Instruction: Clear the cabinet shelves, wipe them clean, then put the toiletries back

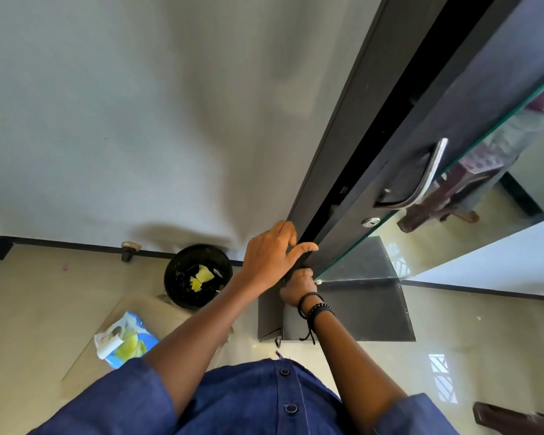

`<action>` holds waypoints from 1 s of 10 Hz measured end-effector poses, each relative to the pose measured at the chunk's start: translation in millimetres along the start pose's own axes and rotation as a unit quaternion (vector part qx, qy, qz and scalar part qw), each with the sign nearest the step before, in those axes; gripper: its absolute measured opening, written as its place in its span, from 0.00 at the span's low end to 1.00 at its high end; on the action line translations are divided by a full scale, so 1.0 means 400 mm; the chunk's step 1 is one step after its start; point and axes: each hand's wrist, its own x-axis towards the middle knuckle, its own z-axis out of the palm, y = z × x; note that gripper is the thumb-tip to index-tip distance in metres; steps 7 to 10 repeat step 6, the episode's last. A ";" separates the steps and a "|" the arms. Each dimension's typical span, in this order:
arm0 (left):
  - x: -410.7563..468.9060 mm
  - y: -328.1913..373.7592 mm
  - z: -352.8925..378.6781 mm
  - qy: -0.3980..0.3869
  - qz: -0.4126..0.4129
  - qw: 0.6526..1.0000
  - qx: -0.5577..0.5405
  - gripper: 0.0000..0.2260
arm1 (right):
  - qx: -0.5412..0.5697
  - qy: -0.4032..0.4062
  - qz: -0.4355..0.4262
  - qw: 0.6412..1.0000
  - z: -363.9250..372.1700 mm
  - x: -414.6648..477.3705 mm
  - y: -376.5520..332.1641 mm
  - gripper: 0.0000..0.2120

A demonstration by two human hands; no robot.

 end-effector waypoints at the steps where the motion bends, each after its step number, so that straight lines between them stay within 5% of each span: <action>1: 0.020 0.002 -0.010 -0.015 -0.015 1.000 0.018 0.21 | 0.015 -0.010 -0.002 1.000 -0.018 0.005 -0.005 0.29; 4: 0.043 0.029 -0.034 -0.073 -0.071 0.991 0.084 0.23 | 0.030 -0.023 -0.068 0.997 -0.023 0.003 -0.010 0.29; 6: 0.079 -0.003 -0.137 0.041 -0.053 0.991 0.115 0.20 | 0.106 0.075 -0.265 0.956 -0.069 -0.022 -0.097 0.30; 10: 0.079 -0.003 -0.137 0.041 -0.053 0.991 0.115 0.20 | 0.106 0.075 -0.265 0.956 -0.069 -0.022 -0.097 0.30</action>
